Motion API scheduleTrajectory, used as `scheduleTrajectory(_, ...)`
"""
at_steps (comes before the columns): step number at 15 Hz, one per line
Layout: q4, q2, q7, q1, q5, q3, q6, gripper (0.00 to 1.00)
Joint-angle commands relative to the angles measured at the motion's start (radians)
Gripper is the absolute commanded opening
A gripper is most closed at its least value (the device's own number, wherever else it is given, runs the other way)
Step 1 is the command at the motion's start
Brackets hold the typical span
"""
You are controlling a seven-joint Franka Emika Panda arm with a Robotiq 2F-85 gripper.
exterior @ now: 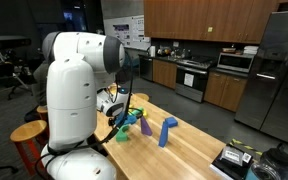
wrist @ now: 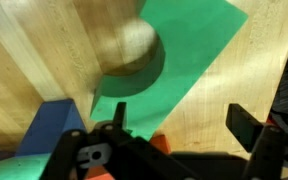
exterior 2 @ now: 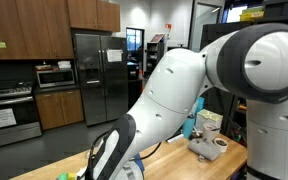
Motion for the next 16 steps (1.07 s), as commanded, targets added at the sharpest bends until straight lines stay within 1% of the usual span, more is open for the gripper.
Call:
scheduleTrajectory(1, 0.014, 0.025, -0.020, -0.009, 0.018, 0.015, -0.004, 1.00)
scheduleTrajectory(7, 0.018, 0.053, -0.026, -0.022, 0.024, 0.030, -0.003, 1.00)
scheduleTrajectory(12, 0.029, 0.041, -0.054, -0.060, 0.069, 0.042, -0.005, 1.00)
scheduleTrajectory(16, 0.032, 0.054, -0.088, -0.090, 0.108, 0.052, 0.000, 1.00)
